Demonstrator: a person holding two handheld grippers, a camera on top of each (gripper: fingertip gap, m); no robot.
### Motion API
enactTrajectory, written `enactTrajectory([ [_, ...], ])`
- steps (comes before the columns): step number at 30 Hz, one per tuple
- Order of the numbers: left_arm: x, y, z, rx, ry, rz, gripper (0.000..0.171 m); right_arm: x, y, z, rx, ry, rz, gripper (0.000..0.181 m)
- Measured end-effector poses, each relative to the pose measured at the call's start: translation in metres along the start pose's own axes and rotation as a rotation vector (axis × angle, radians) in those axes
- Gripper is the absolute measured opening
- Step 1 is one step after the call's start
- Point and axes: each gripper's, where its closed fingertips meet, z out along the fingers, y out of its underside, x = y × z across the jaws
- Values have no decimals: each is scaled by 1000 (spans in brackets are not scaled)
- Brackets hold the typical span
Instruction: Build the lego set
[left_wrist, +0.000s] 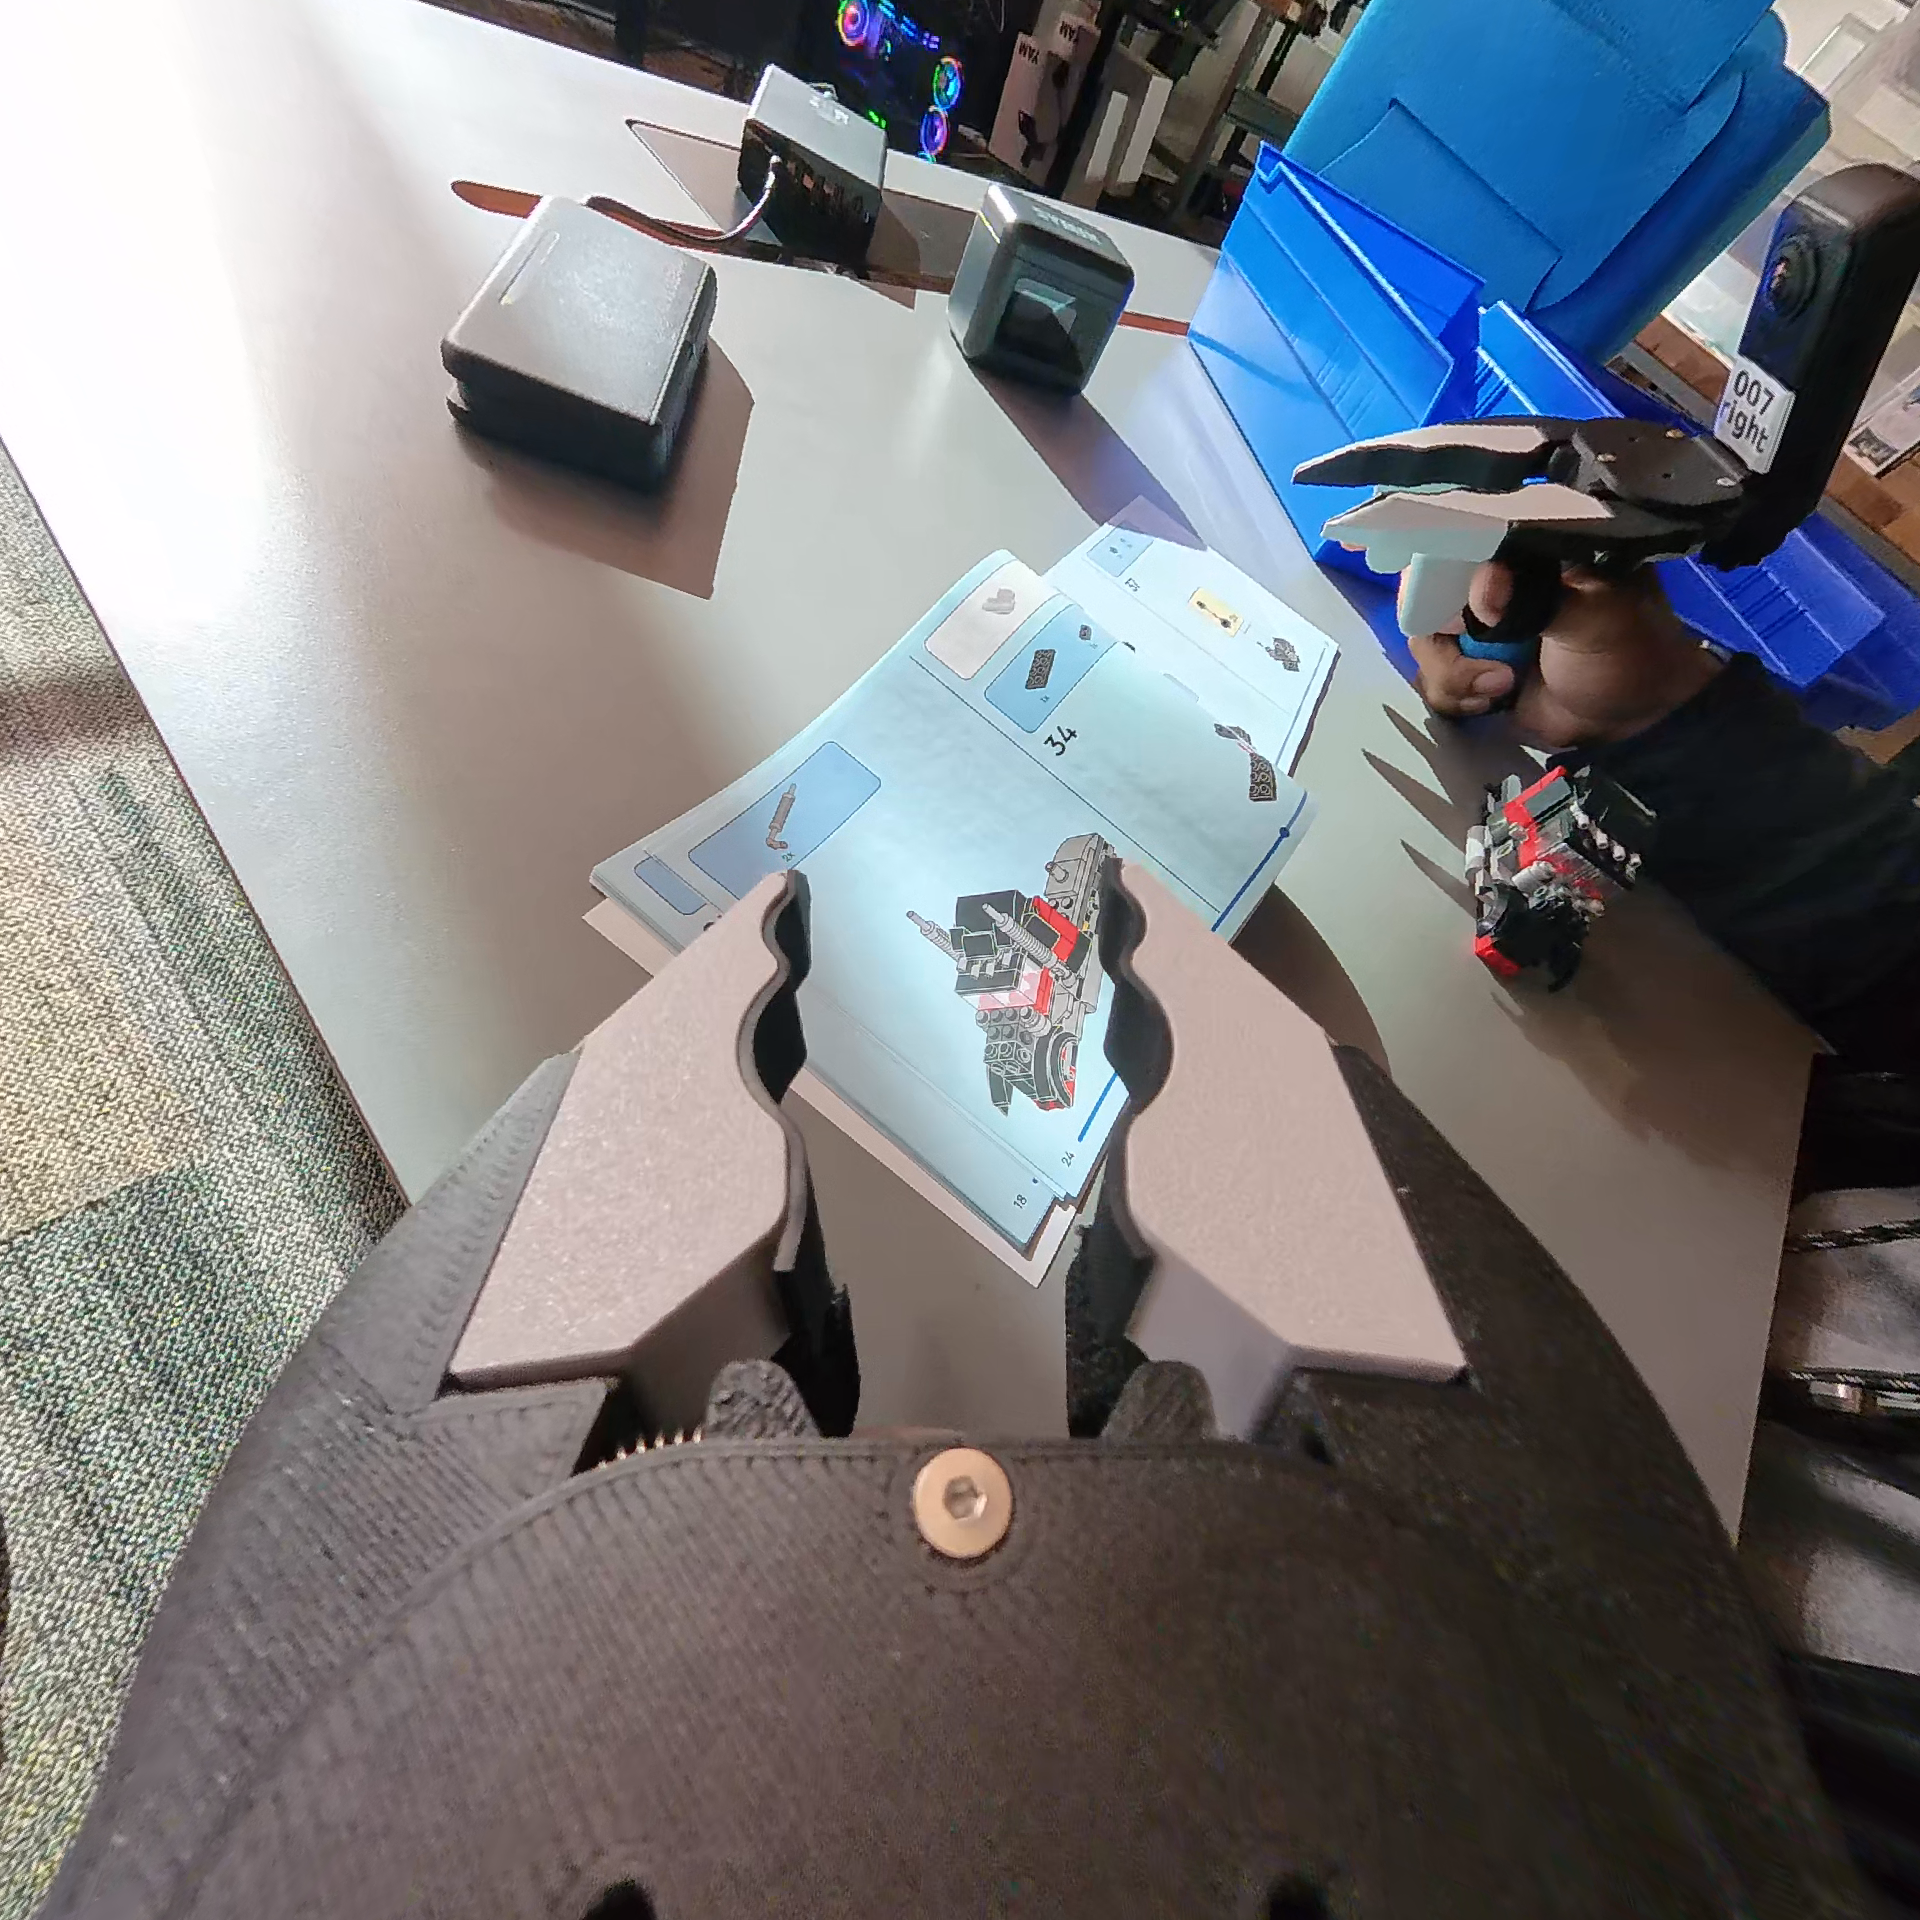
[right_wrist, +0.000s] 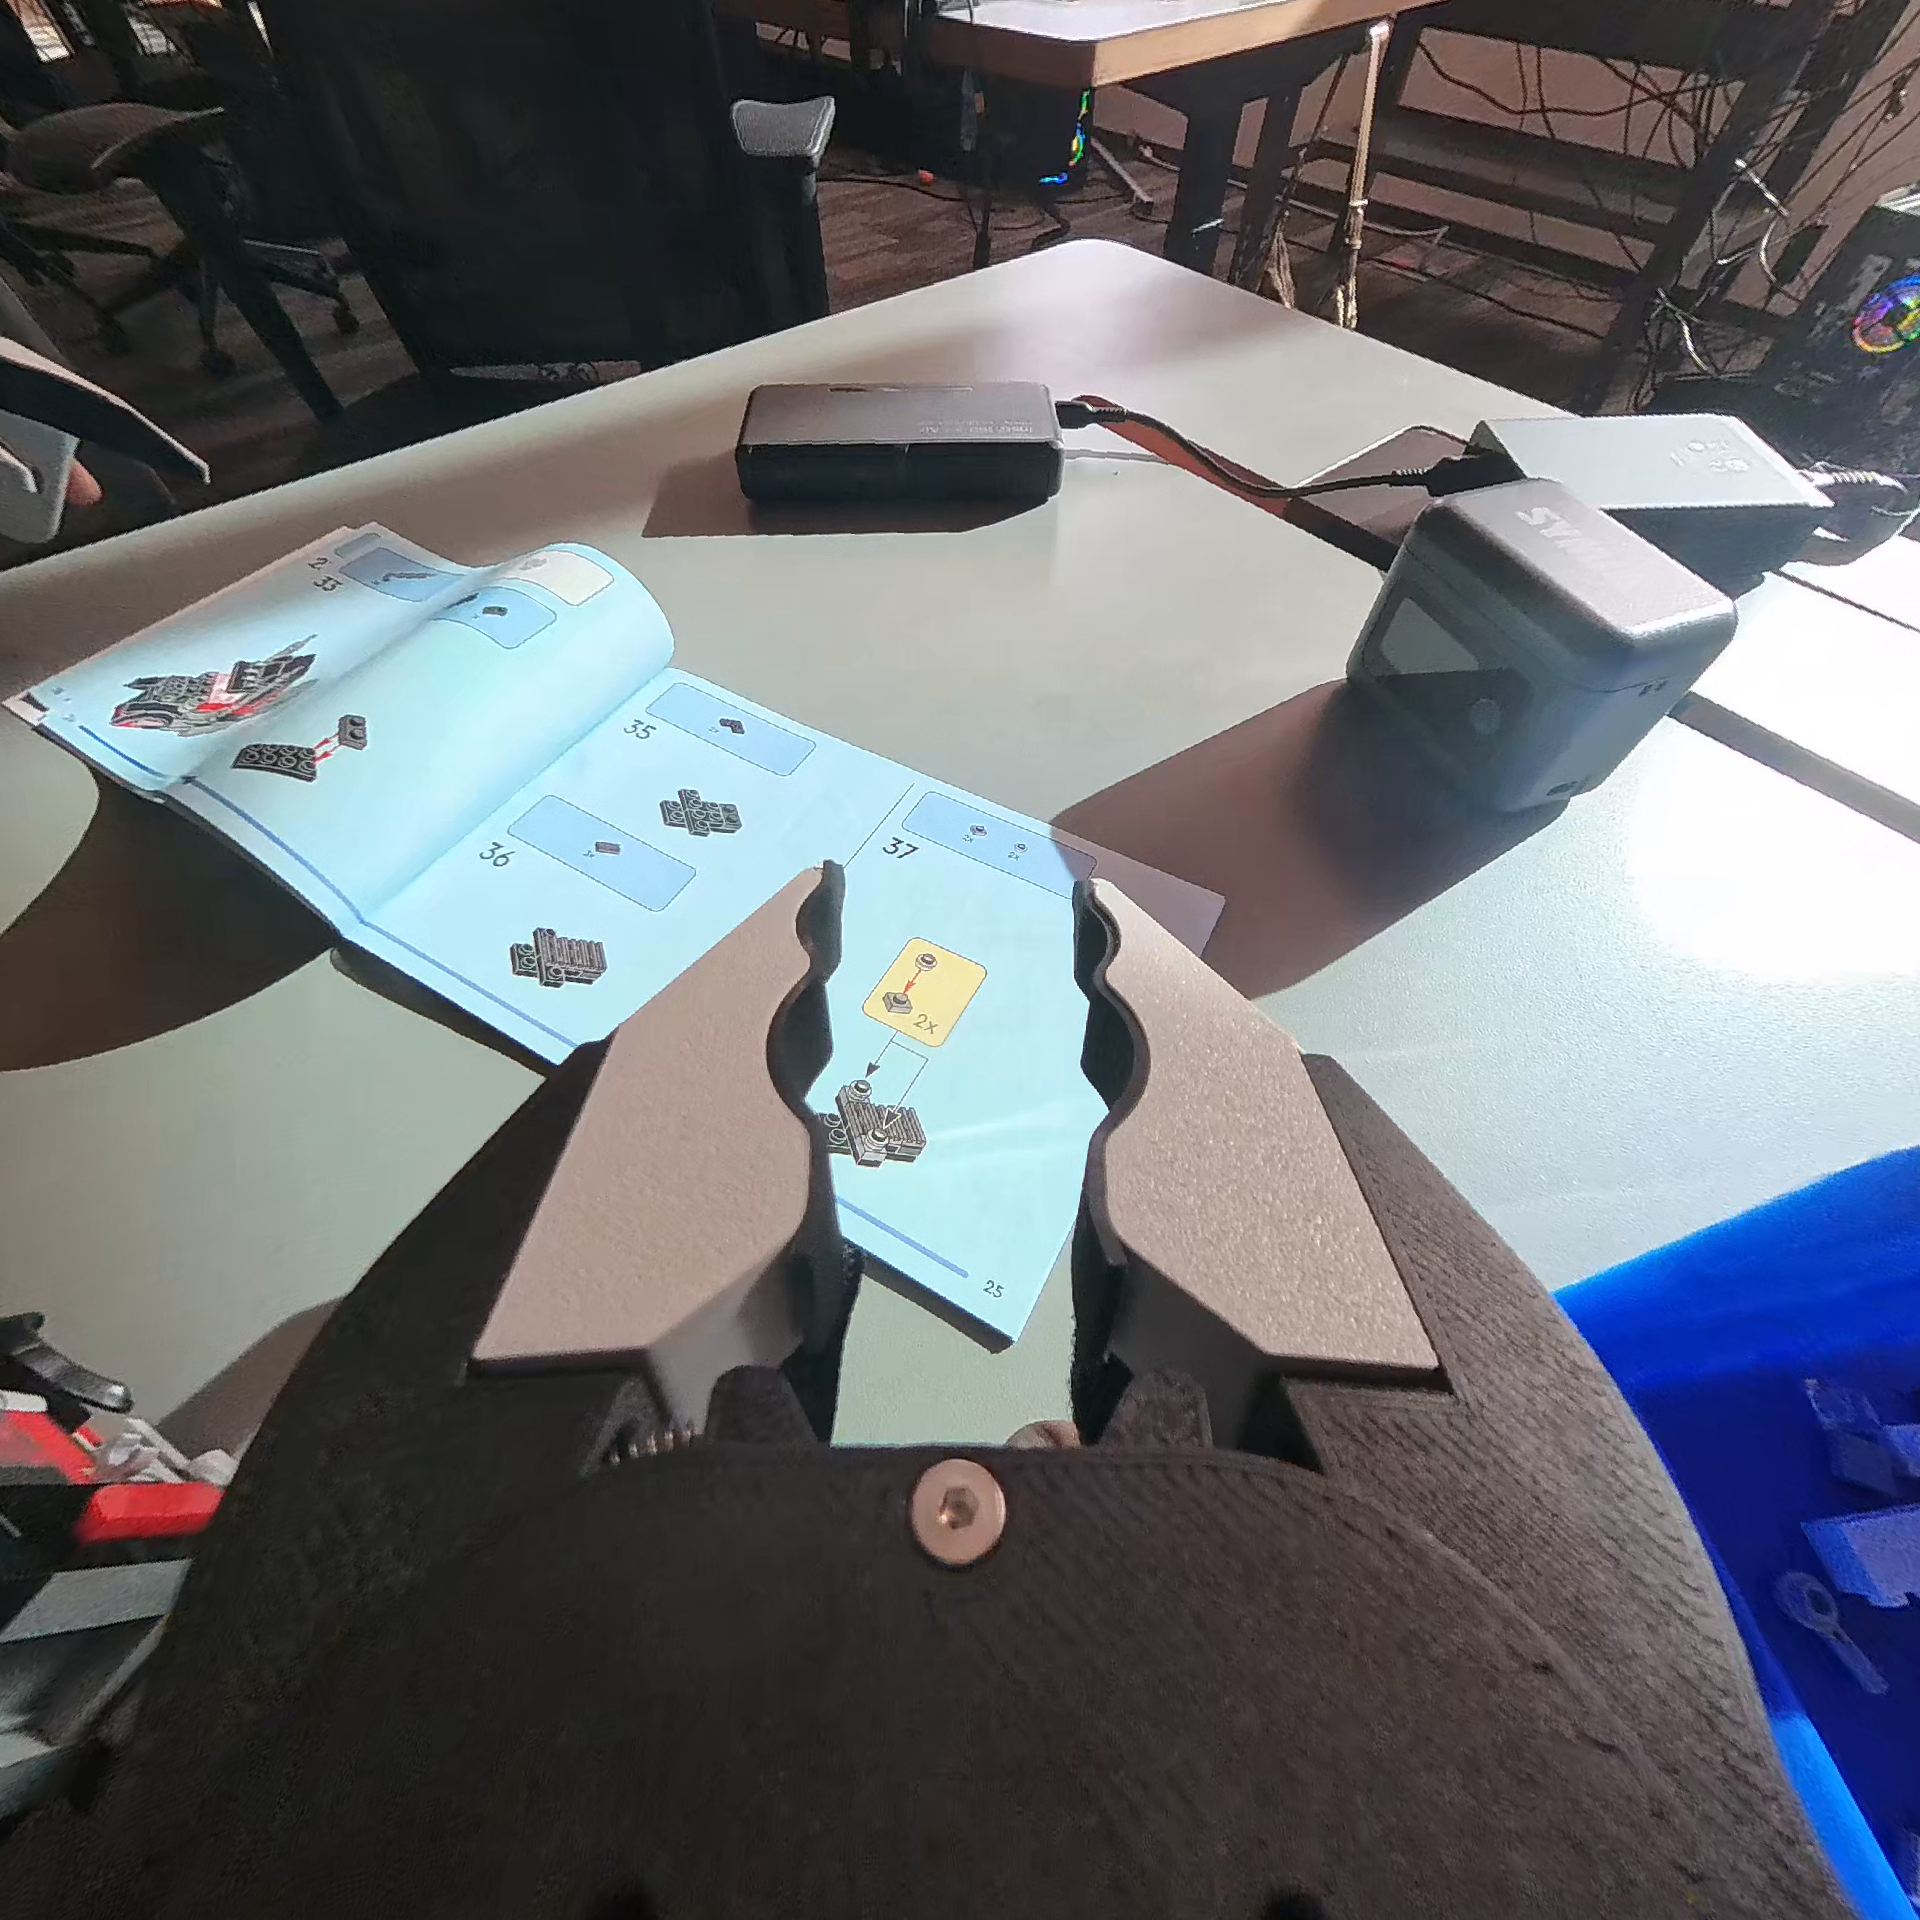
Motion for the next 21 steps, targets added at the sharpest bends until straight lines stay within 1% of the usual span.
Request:
enactTrajectory([
  [7,-1,1,1,-8,-4,-1,57,3,0,0,3,20,3,46],
  [10,-1,1,1,-9,-7,-4,57,4,-4,-5,35,39,7,46],
  [12,-1,1,1,-10,-9,-1,57,2,-5,-13,64,30,52,47],
  [15,-1,2,2,-13,-25,19,57,-2,-5,-38,123,13,124,47],
  [18,-1,2,3,-23,-64,71,58,-4,0,-73,178,10,150,45],
  [20,0,-3,4,-19,-96,98,58,-1,7,-100,209,16,161,44],
  [21,5,-10,4,1,-98,108,57,1,11,-115,222,19,168,43],
])
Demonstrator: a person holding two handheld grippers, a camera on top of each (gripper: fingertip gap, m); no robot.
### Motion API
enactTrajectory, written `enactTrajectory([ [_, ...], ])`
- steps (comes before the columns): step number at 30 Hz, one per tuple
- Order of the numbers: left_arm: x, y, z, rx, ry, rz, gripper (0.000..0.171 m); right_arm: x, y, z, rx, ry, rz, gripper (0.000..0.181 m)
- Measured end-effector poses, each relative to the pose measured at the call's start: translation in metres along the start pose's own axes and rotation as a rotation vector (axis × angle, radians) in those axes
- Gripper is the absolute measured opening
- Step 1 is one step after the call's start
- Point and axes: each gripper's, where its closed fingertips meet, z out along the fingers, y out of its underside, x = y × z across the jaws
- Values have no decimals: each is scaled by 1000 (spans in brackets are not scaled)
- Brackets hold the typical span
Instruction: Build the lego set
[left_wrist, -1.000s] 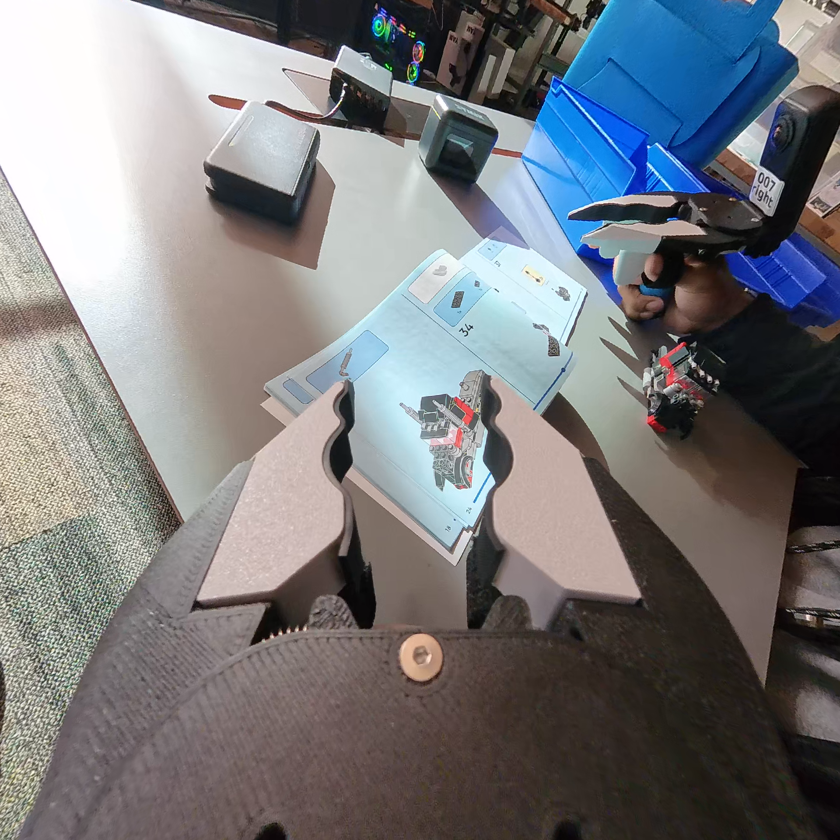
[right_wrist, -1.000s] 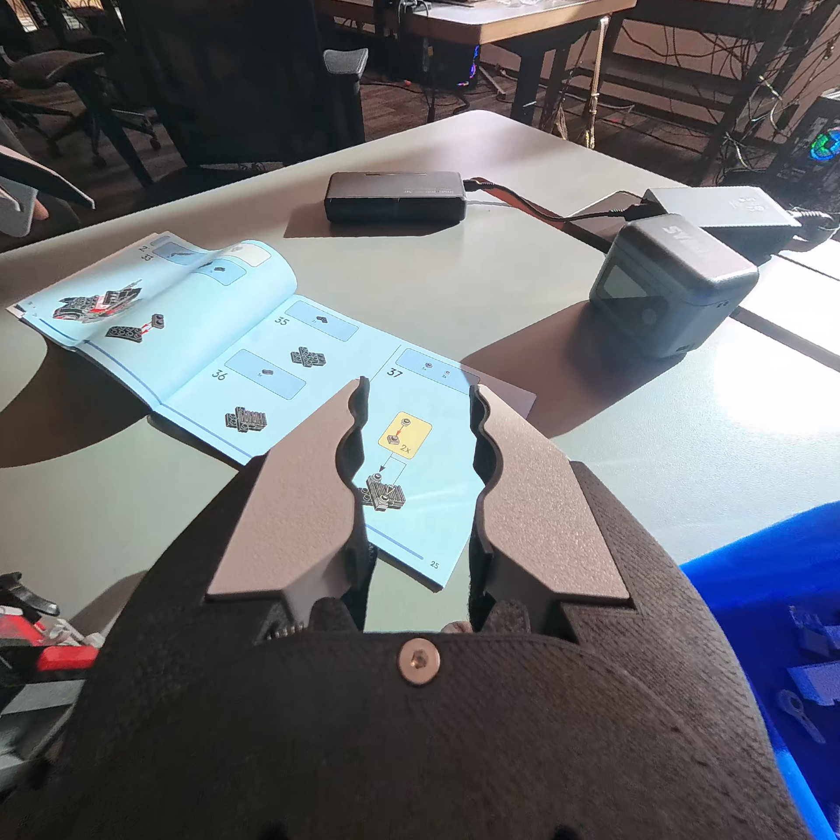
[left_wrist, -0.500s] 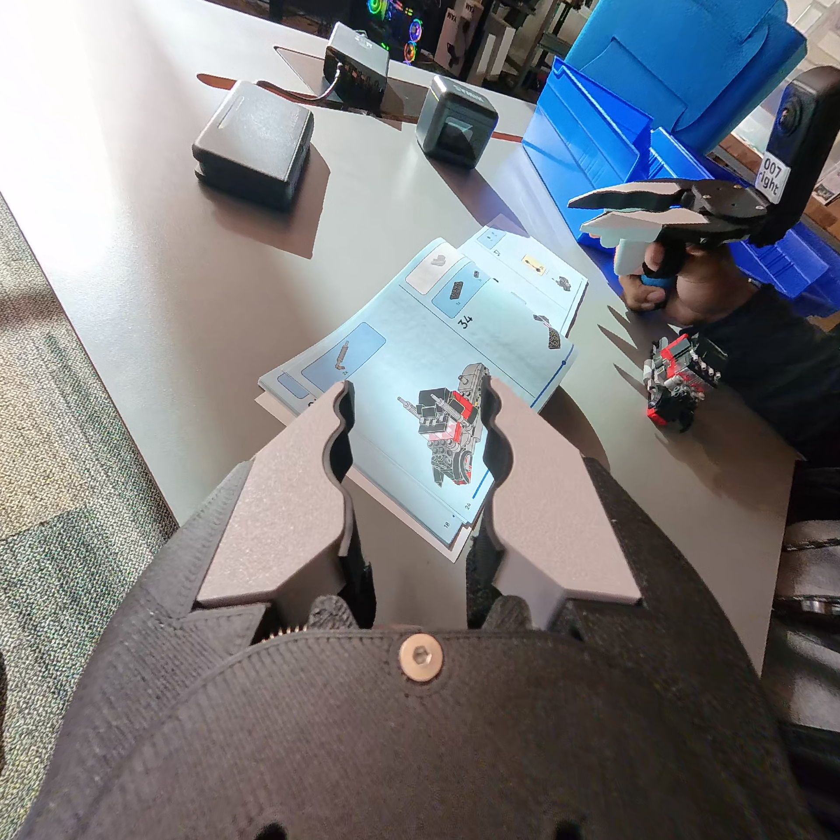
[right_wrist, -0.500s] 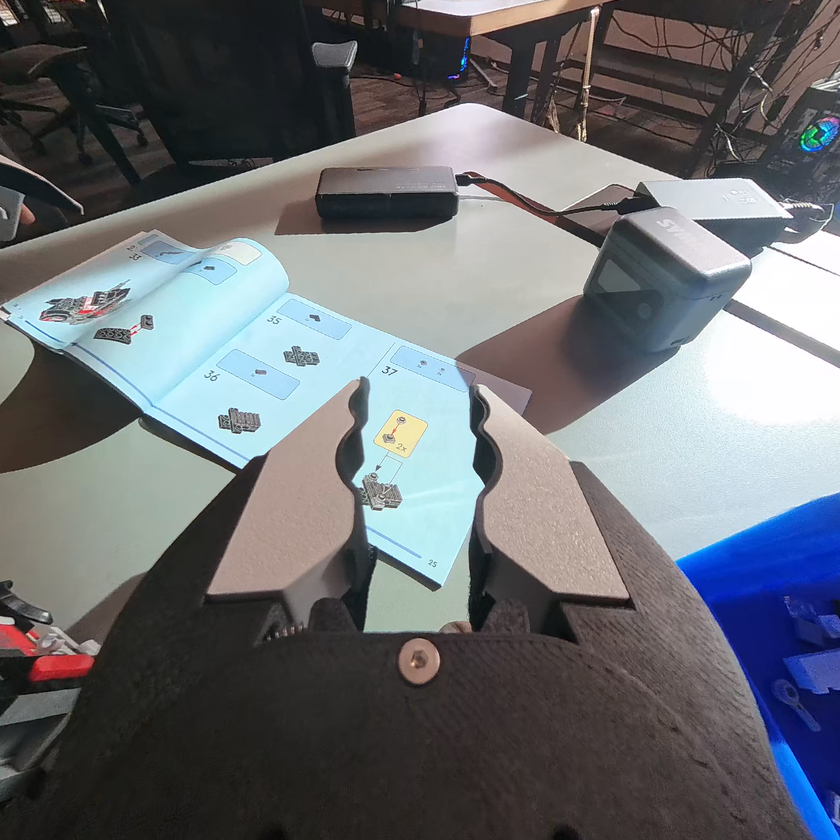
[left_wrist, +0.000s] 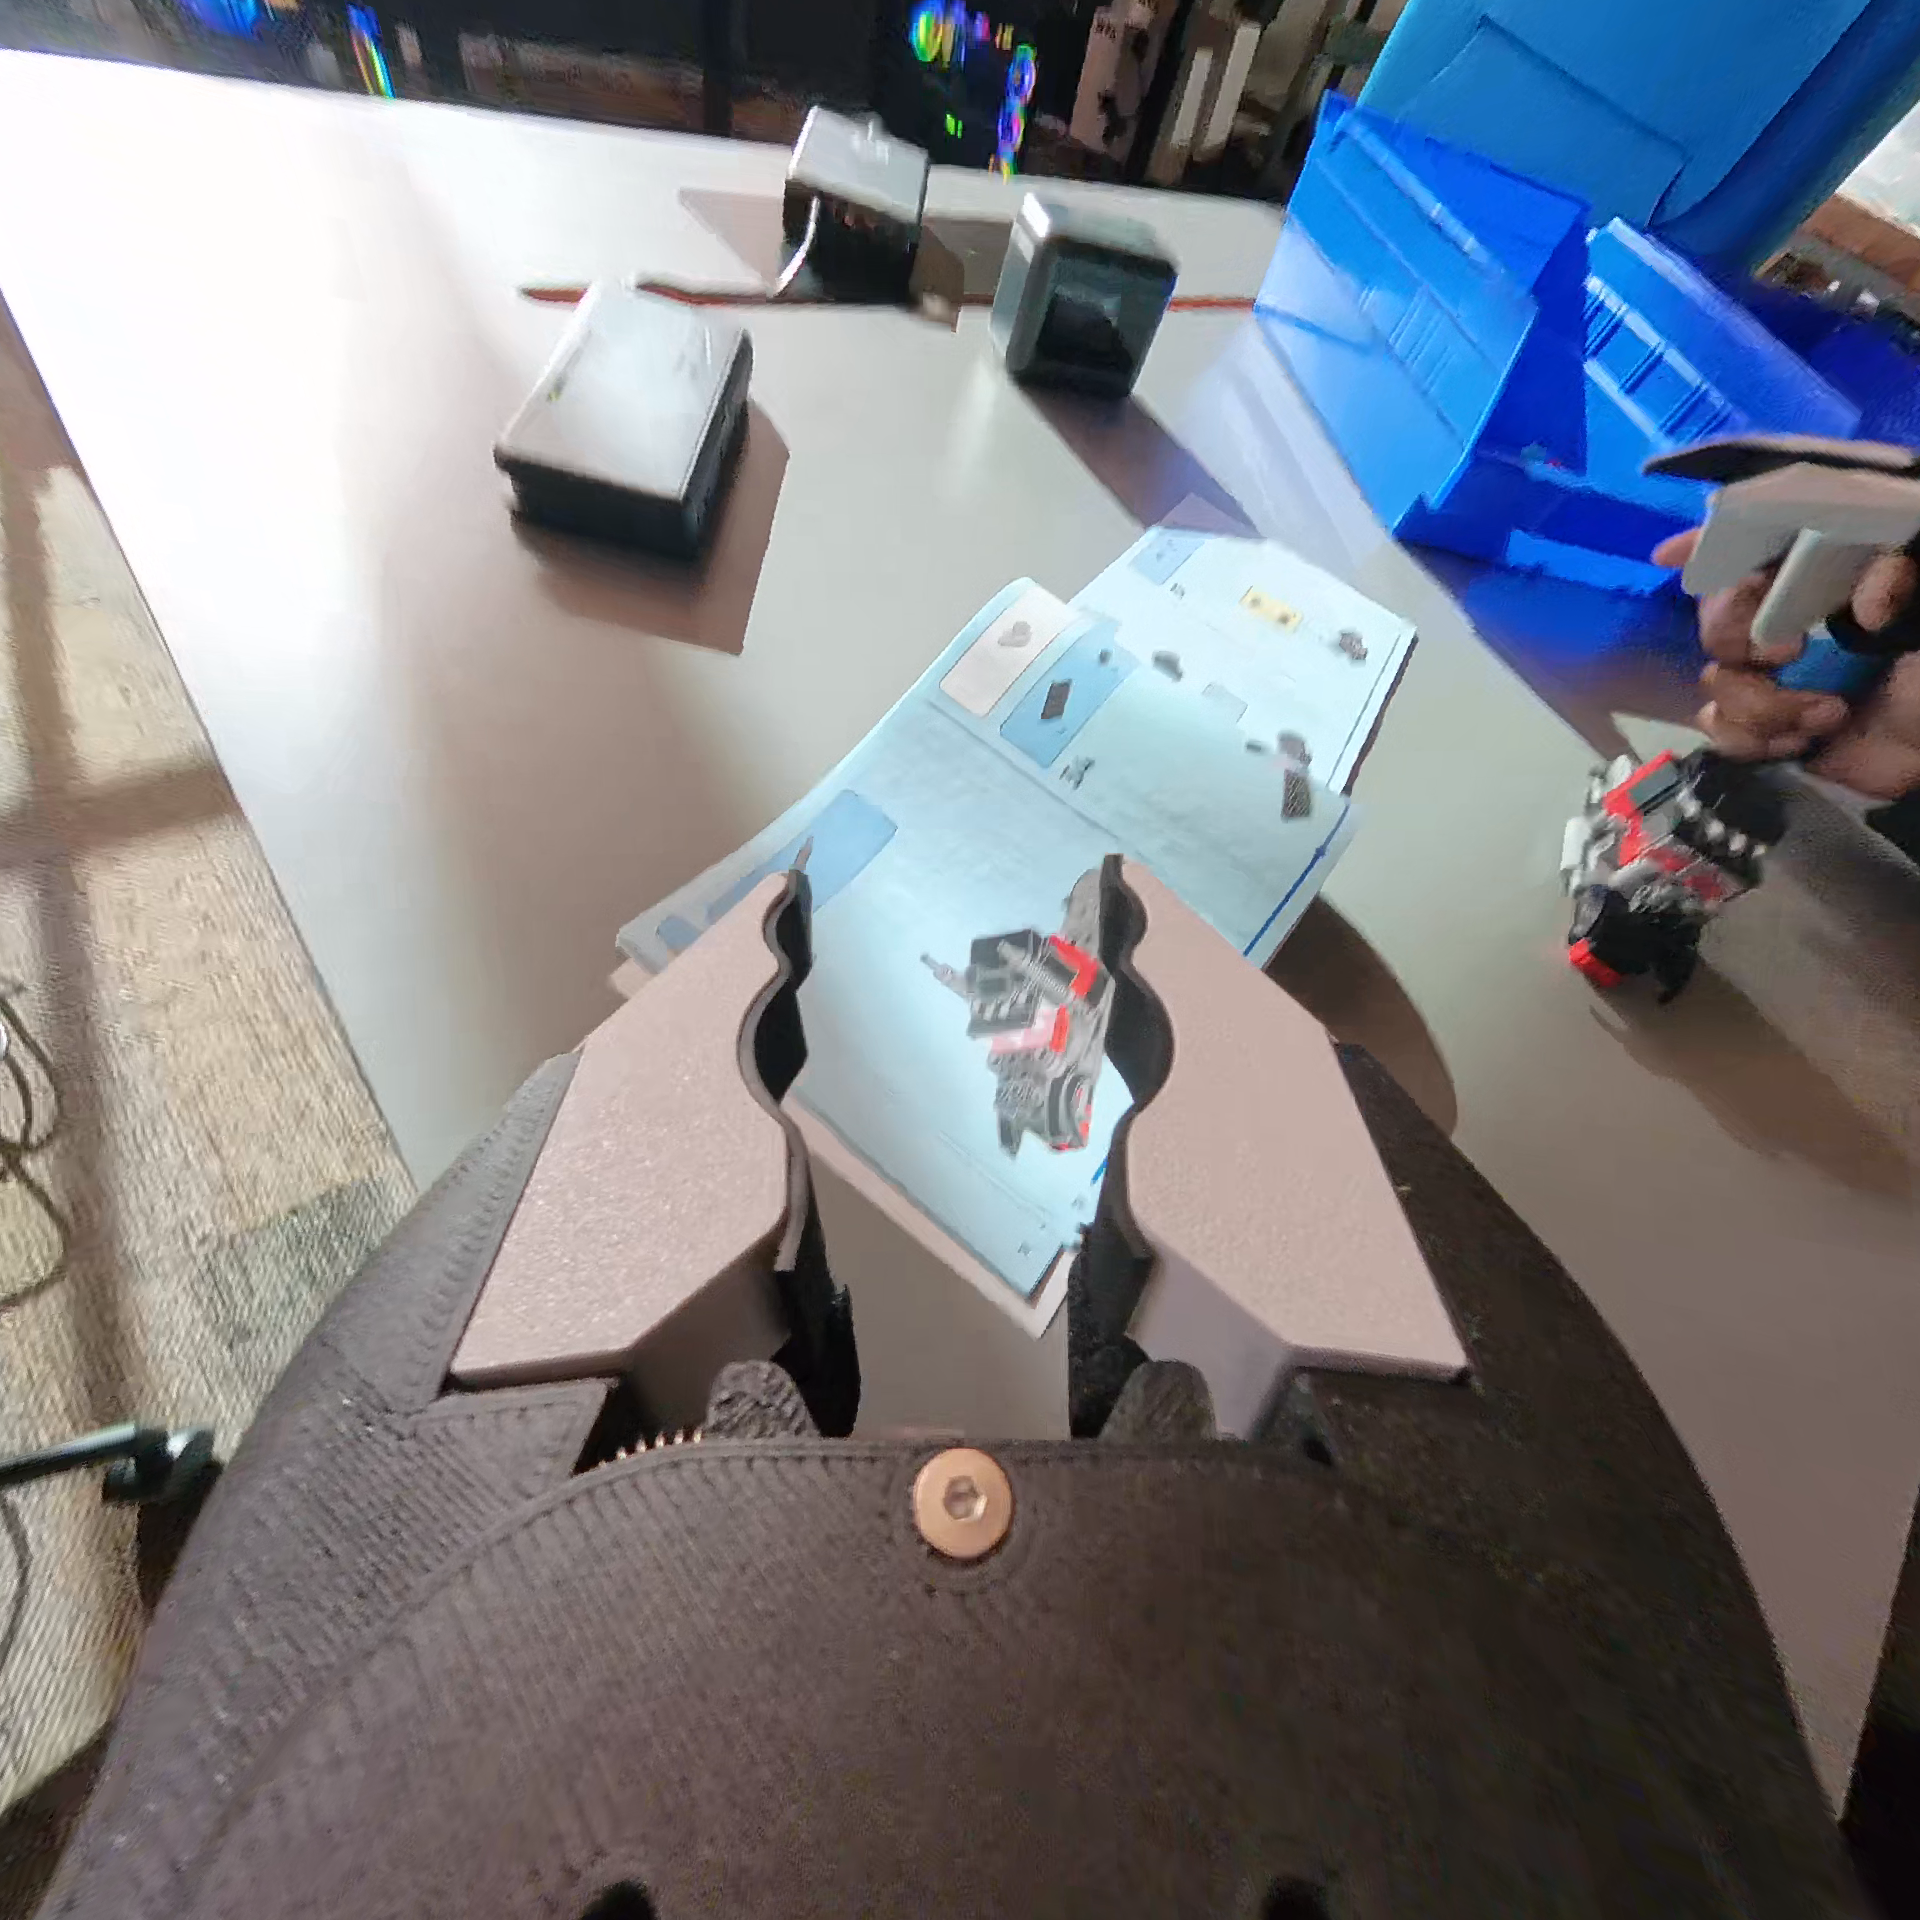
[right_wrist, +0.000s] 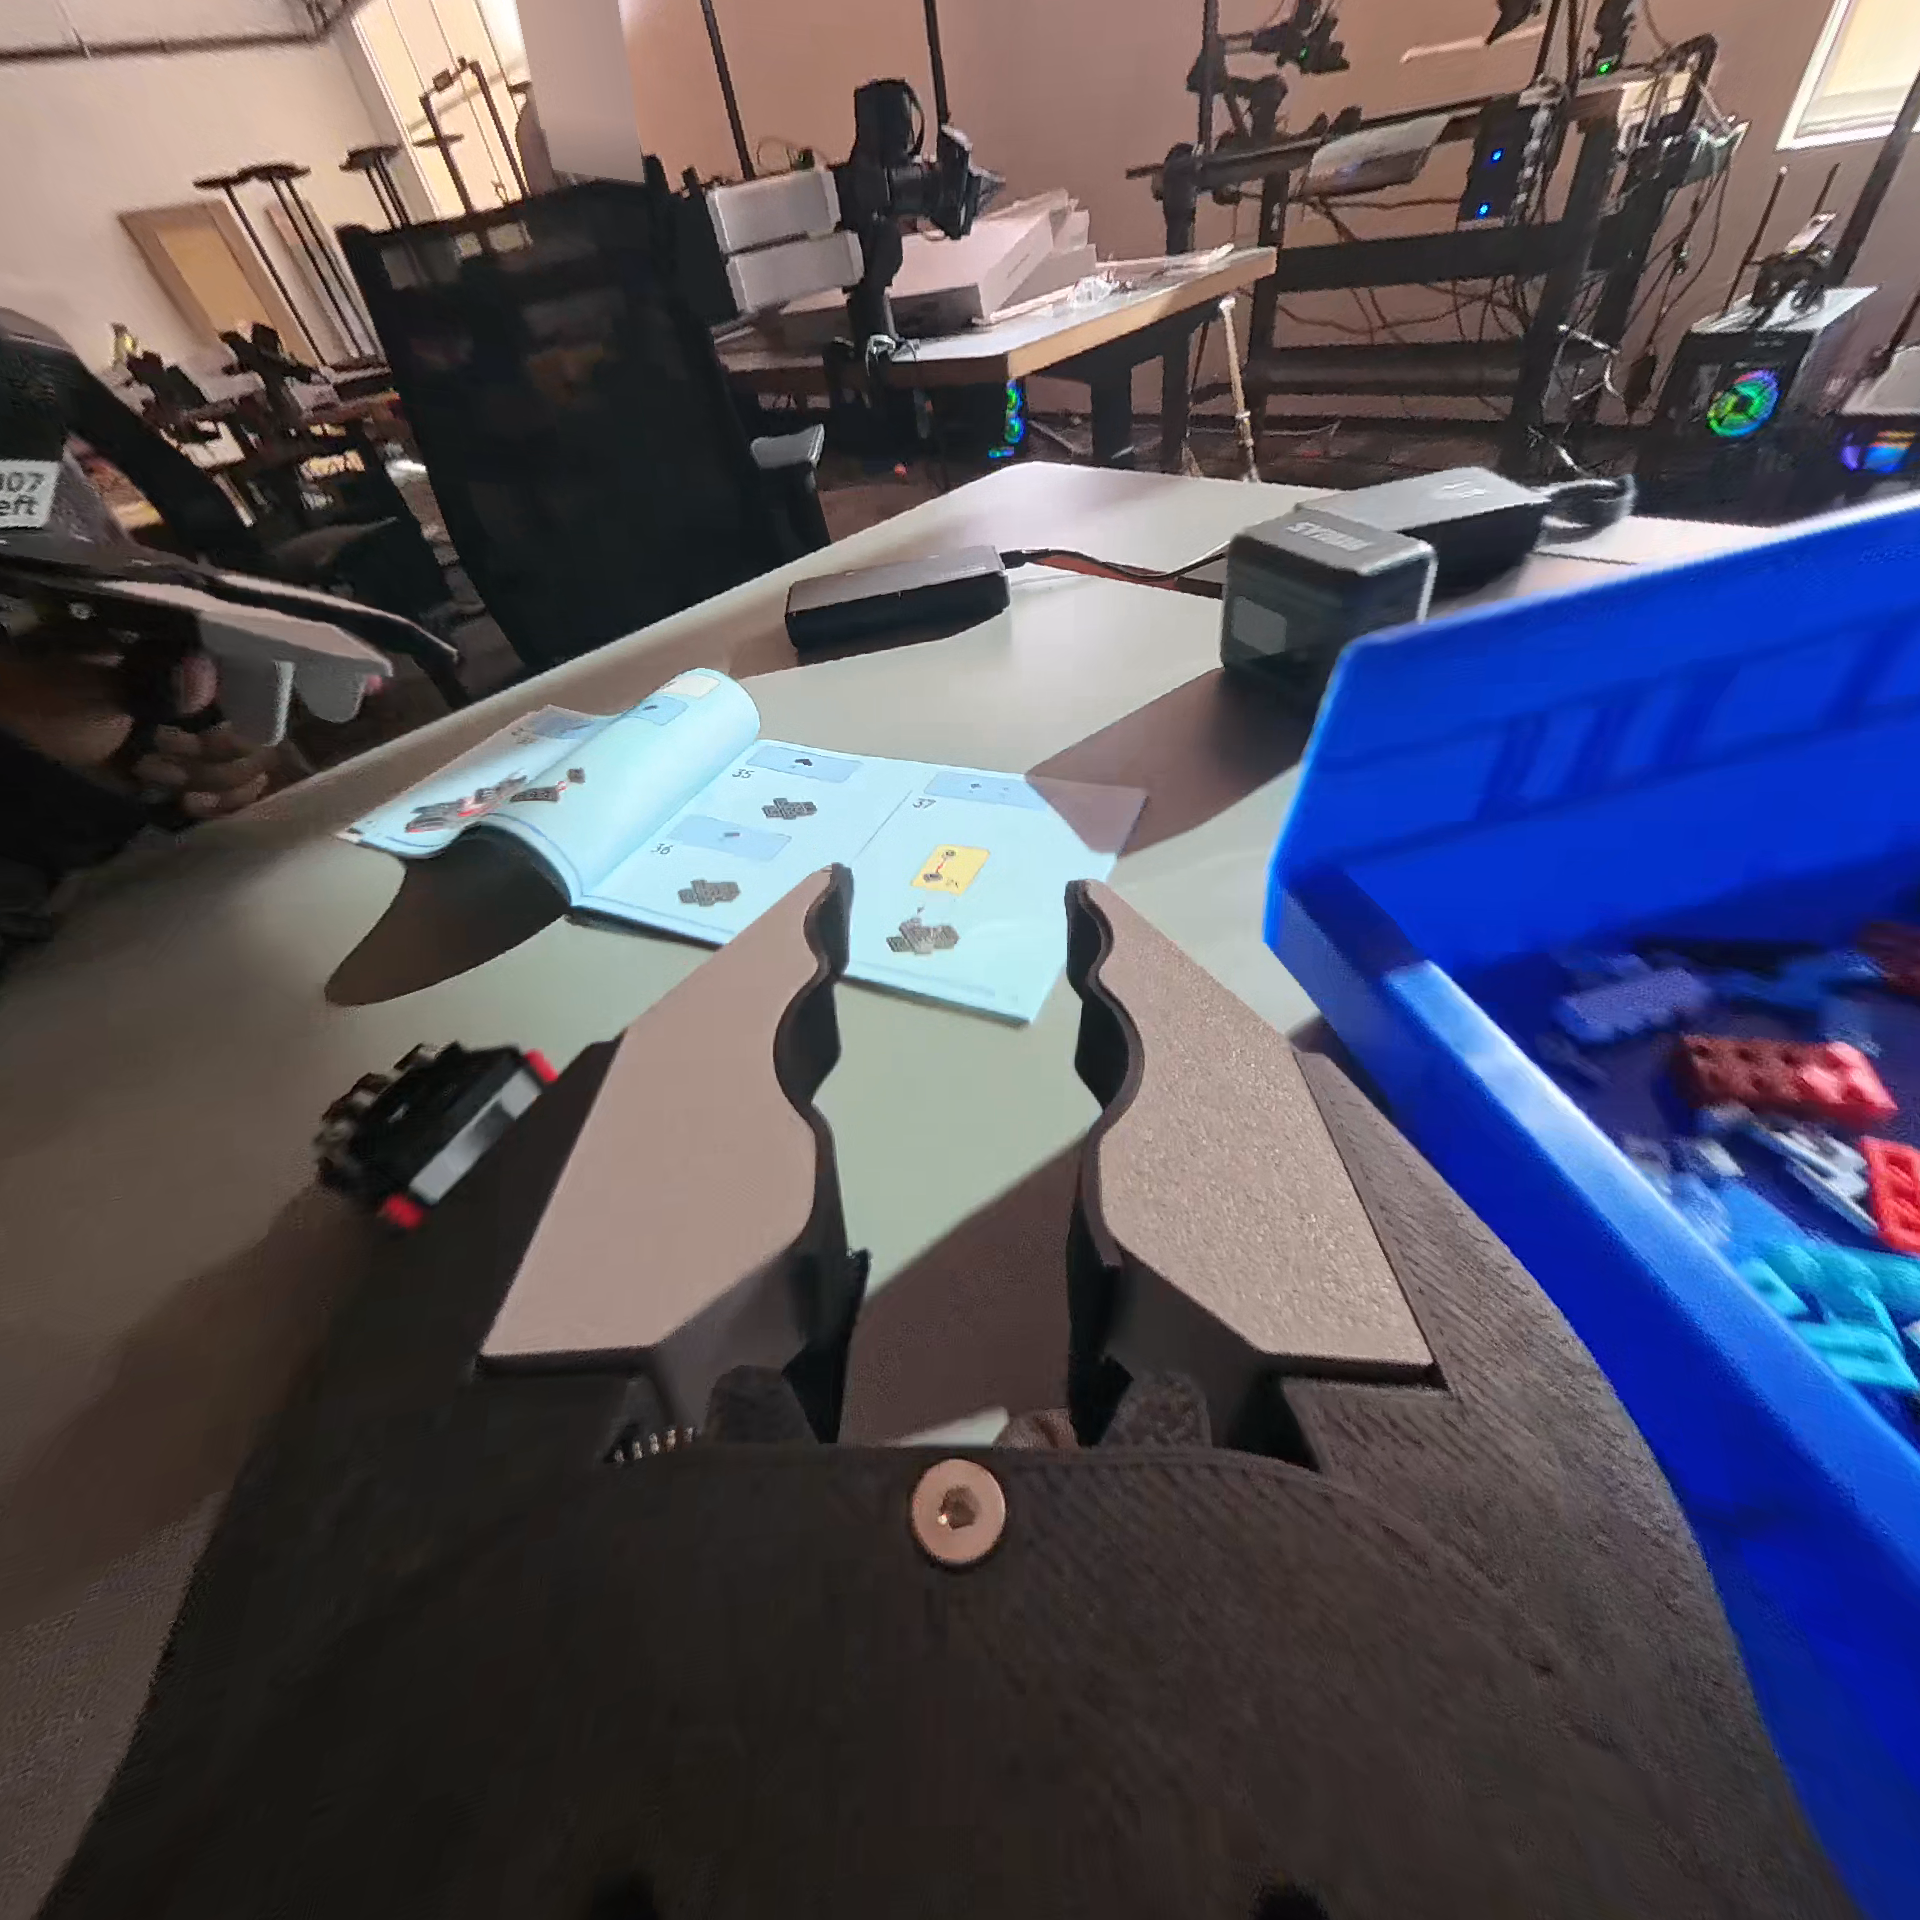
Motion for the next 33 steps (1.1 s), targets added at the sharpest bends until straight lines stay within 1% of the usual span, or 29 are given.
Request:
enactTrajectory([
  [2,15,-23,0,73,9,29,57,5,-1,-30,27,-4,27,42],
  [5,53,-58,5,162,53,92,57,15,-7,-77,46,-5,69,42],
  [7,85,-77,15,194,85,138,57,28,-8,-108,6,26,83,40],
  [9,116,-89,30,211,107,149,57,46,-7,-139,-71,66,87,38],
  [12,156,-91,57,210,131,92,54,84,-5,-191,-208,172,68,38],
  [15,195,-87,80,188,179,71,52,125,-14,-241,-310,265,-9,39],
  [18,224,-88,96,151,210,73,48,161,-27,-275,-404,294,-113,38],
  [20,237,-93,103,128,223,63,47,184,-32,-286,-485,278,-211,35],
  [22,250,-98,110,120,241,69,46,207,-33,-286,-578,220,-344,30],
  [25,265,-99,123,94,232,102,46,231,-19,-270,-731,5,-494,28],
  [28,277,-97,134,74,236,111,46,249,7,-247,-880,-197,-592,26],
  [30,282,-96,139,63,237,110,46,262,31,-236,-990,-295,-653,24],
  [33,286,-92,145,37,230,110,46,274,66,-230,-1133,-412,-714,17],
])
